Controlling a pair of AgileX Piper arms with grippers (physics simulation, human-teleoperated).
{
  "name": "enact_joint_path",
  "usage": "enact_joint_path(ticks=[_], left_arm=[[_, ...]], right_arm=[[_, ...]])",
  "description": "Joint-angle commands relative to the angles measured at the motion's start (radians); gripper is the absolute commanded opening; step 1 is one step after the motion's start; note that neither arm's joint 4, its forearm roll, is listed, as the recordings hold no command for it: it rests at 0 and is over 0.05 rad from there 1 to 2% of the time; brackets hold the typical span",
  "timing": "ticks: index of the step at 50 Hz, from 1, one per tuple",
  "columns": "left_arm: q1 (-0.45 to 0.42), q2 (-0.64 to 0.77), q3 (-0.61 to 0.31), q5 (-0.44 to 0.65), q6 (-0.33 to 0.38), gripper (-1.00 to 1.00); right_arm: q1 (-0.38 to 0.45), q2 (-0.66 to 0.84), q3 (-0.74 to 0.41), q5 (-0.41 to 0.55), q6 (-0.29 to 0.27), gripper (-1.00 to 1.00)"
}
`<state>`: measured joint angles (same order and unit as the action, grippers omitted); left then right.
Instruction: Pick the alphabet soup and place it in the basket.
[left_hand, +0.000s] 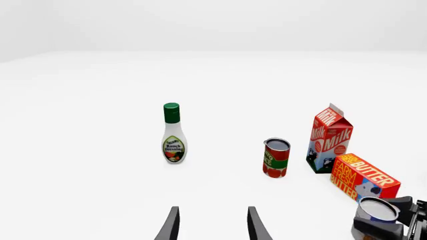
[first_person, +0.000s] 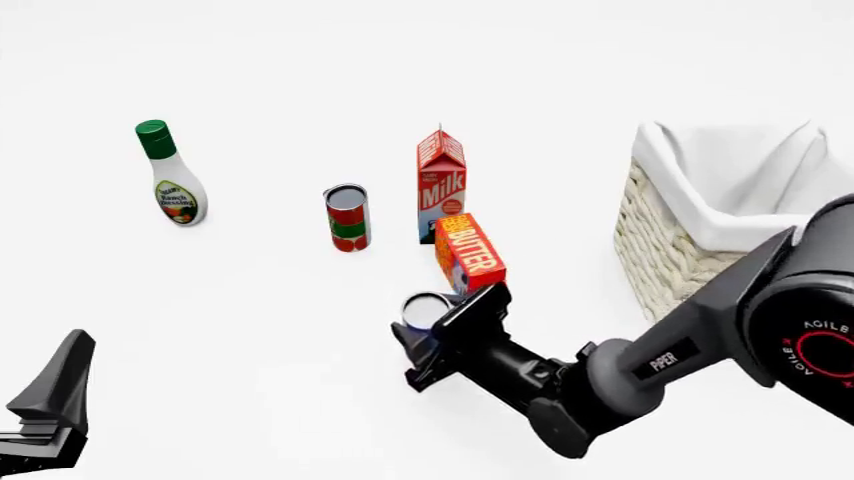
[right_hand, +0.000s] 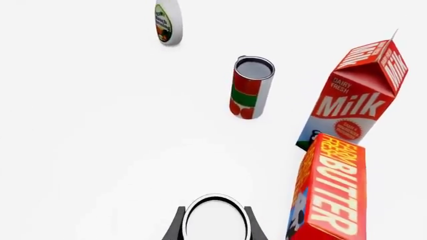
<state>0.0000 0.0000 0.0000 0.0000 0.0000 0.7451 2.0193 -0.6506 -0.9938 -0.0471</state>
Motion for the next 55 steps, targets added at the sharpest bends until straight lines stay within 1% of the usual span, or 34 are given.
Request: enact_joint_path(ticks=[1, 2, 14, 15, 20, 21, 22, 23, 24, 26, 29, 38, 40, 42, 49, 55], left_arm=[[0.000, 0.000, 0.000, 0.000, 0.000, 1.00], [0.000, 0.000, 0.000, 0.000, 0.000, 1.00], [0.000, 0.000, 0.000, 0.000, 0.000, 1.00], [0.000, 0.000, 0.000, 0.000, 0.000, 1.00], [0.000, 0.000, 0.000, 0.000, 0.000, 1.00], [0.000, 0.000, 0.000, 0.000, 0.000, 1.00], [0.000, 0.000, 0.000, 0.000, 0.000, 1.00], [0.000, 0.000, 0.000, 0.000, 0.000, 1.00], [0.000, 0.000, 0.000, 0.000, 0.000, 1.00], [0.000, 0.000, 0.000, 0.000, 0.000, 1.00], [0.000, 0.000, 0.000, 0.000, 0.000, 1.00], [0.000, 0.000, 0.000, 0.000, 0.000, 1.00], [0.000, 0.000, 0.000, 0.000, 0.000, 1.00], [0.000, 0.000, 0.000, 0.000, 0.000, 1.00], [0.000, 0.000, 0.000, 0.000, 0.000, 1.00], [0.000, 0.000, 0.000, 0.000, 0.000, 1.00]], right_arm=[[0.014, -0.147, 0.068, 0.007, 0.014, -1.00], [0.016, -0.189, 0.084, 0.015, 0.013, -1.00], [0.048, -0.466, 0.160, 0.103, -0.002, -1.00], [0.048, -0.467, 0.160, 0.104, -0.002, -1.00], [0.051, -0.578, 0.178, 0.151, -0.019, -1.00], [0.051, -0.579, 0.178, 0.151, -0.019, -1.00], [0.041, -0.630, 0.182, 0.169, -0.020, -1.00], [0.041, -0.631, 0.182, 0.170, -0.020, -1.00], [0.034, -0.682, 0.179, 0.198, -0.025, -1.00], [0.033, -0.704, 0.176, 0.213, -0.028, -1.00], [0.026, -0.797, 0.168, 0.271, -0.047, -1.00], [-0.022, -0.965, 0.124, 0.393, -0.086, -1.00], [-0.028, -0.977, 0.120, 0.403, -0.089, -1.00], [-0.048, -1.021, 0.107, 0.438, -0.098, -1.00], [-0.094, -1.098, 0.075, 0.504, -0.120, -1.00], [-0.134, -1.147, 0.042, 0.557, -0.141, -1.00]])
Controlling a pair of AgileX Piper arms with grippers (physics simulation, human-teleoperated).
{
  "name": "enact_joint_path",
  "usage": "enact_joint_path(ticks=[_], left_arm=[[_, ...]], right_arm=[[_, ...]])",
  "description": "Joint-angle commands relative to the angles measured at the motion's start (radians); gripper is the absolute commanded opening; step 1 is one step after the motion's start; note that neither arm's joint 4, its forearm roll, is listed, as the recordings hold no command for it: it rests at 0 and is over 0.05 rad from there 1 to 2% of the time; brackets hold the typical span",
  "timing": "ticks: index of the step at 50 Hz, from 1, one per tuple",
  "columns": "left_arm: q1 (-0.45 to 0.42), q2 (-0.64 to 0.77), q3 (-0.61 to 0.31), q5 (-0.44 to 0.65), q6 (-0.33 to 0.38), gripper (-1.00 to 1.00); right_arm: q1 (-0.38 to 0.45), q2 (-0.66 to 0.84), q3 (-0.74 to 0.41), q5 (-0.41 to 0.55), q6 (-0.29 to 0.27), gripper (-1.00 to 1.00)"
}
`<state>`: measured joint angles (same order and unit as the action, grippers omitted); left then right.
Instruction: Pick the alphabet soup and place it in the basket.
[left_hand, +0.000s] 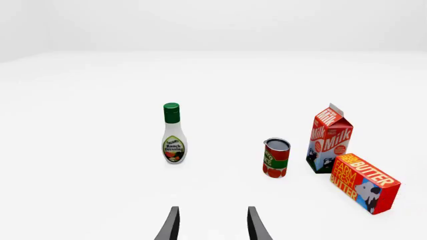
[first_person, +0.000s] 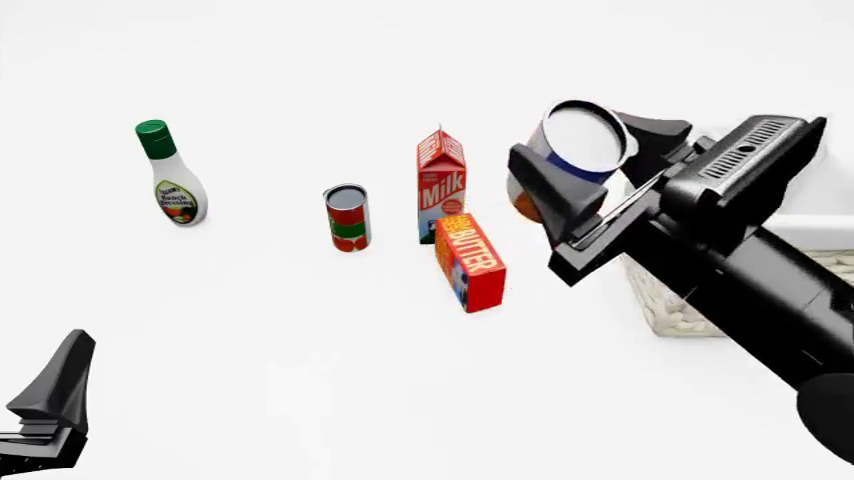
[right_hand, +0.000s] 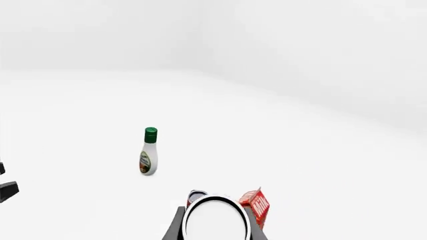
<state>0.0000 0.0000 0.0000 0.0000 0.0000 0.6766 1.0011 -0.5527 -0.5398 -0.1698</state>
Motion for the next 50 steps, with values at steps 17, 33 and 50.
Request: enact_joint_path(ticks=[17, 33, 50], left_arm=[[0.000, 0.000, 0.000, 0.000, 0.000, 1.00], [0.000, 0.000, 0.000, 0.000, 0.000, 1.00], [0.000, 0.000, 0.000, 0.000, 0.000, 1.00]], right_arm=[[-0.215, -0.216, -0.115, 0.220, -0.042, -1.00], [-0.381, -0.295, -0.145, 0.325, -0.067, -1.00], [-0.532, -0.335, -0.138, 0.369, -0.053, -1.00]])
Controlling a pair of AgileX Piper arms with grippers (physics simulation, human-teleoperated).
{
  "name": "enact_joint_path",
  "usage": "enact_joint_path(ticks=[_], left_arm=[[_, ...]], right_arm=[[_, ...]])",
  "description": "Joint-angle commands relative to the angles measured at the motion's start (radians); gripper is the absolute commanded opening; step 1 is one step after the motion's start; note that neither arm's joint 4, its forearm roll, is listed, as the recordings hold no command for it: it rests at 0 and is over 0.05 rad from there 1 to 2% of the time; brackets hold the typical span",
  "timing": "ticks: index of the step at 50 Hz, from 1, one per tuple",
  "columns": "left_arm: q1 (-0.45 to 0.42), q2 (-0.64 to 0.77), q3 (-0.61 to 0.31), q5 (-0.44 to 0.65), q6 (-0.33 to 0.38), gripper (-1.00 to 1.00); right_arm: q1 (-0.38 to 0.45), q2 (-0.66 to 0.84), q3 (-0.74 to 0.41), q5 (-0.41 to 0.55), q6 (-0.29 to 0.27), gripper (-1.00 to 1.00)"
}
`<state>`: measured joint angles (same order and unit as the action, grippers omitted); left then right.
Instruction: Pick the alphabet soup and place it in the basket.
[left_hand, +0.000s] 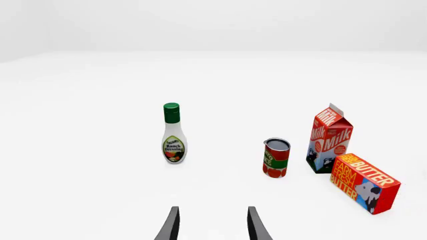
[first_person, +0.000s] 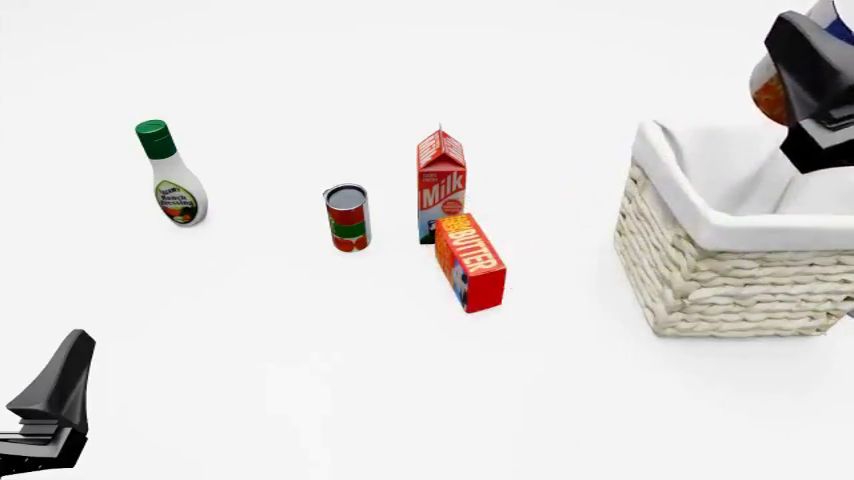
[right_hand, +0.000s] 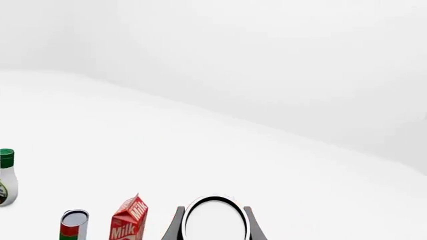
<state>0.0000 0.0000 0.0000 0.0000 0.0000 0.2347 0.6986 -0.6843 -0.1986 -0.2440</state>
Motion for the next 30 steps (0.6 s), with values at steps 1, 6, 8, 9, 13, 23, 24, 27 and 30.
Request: enact_joint_path(ticks=[1, 6, 8, 9, 13, 23, 24, 27, 30], left_arm=[[0.000, 0.000, 0.000, 0.000, 0.000, 1.00], [0.000, 0.000, 0.000, 0.000, 0.000, 1.00], [0.000, 0.000, 0.000, 0.000, 0.000, 1.00], [0.000, 0.000, 0.000, 0.000, 0.000, 1.00], [0.000, 0.000, 0.000, 0.000, 0.000, 1.00], [0.000, 0.000, 0.000, 0.000, 0.000, 1.00], [0.000, 0.000, 0.000, 0.000, 0.000, 1.00], [0.000, 0.000, 0.000, 0.000, 0.000, 1.00], [0.000, 0.000, 0.000, 0.000, 0.000, 1.00]], right_arm=[[-0.098, -0.035, -0.006, 0.031, 0.021, -1.00], [-0.139, -0.040, 0.001, 0.034, 0.018, -1.00], [-0.161, -0.042, 0.006, 0.036, 0.017, -1.00], [-0.169, -0.043, 0.007, 0.038, 0.017, -1.00], [-0.193, -0.043, 0.002, 0.043, 0.021, -1.00], [-0.239, -0.013, 0.000, 0.032, 0.026, -1.00], [-0.239, -0.013, 0.000, 0.032, 0.026, -1.00], [-0.246, 0.004, 0.001, 0.024, 0.027, -1.00], [-0.250, 0.021, -0.001, 0.019, 0.027, -1.00]])
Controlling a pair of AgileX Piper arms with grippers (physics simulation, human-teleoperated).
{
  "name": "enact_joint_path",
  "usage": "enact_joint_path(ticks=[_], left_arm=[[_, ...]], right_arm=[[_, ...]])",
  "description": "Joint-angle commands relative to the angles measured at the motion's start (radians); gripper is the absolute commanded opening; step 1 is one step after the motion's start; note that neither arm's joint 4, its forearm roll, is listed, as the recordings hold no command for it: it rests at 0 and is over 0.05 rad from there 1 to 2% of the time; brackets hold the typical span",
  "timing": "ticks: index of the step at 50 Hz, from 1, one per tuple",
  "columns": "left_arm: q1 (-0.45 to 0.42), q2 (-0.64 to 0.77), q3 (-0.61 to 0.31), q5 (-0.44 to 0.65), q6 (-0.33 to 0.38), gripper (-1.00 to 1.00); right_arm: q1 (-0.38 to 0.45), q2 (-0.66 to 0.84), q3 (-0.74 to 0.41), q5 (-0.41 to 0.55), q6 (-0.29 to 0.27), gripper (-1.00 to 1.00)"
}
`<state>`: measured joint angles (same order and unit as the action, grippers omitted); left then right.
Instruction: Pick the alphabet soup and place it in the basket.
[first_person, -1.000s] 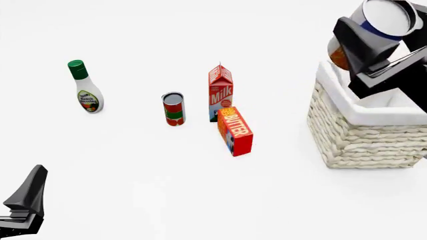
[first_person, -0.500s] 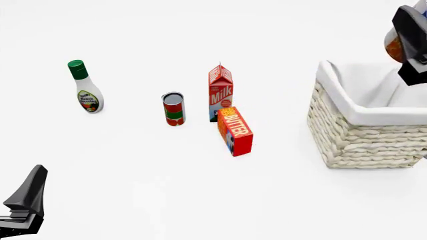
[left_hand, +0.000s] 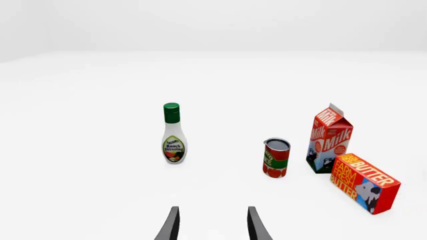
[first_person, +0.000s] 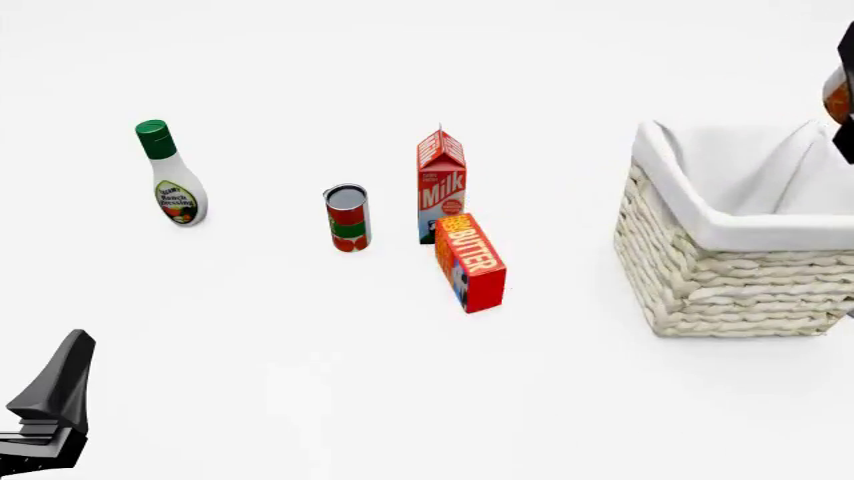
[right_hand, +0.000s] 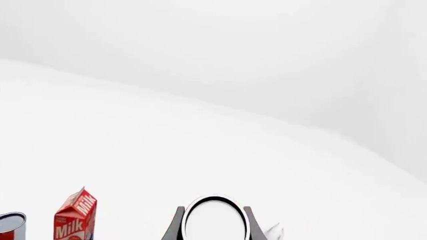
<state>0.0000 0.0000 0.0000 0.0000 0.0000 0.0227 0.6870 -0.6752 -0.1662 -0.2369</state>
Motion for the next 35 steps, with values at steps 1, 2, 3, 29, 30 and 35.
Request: enact_joint_path(ticks=[1, 2, 3, 29, 30, 35], left_arm=[[0.000, 0.000, 0.000, 0.000, 0.000, 1.00], [0.000, 0.000, 0.000, 0.000, 0.000, 1.00], [0.000, 0.000, 0.000, 0.000, 0.000, 1.00], [0.000, 0.000, 0.000, 0.000, 0.000, 1.00], [0.000, 0.000, 0.000, 0.000, 0.000, 1.00], [0.000, 0.000, 0.000, 0.000, 0.000, 1.00]], right_arm=[[-0.038, 0.038, -0.012, -0.012, 0.020, -1.00], [-0.039, 0.045, -0.017, -0.009, 0.023, -1.00], [-0.039, 0.049, -0.018, -0.010, 0.018, -1.00], [-0.110, 0.158, -0.104, 0.113, -0.040, -1.00], [-0.116, 0.161, -0.110, 0.124, -0.034, -1.00], [-0.137, 0.188, -0.144, 0.207, 0.014, -1.00]])
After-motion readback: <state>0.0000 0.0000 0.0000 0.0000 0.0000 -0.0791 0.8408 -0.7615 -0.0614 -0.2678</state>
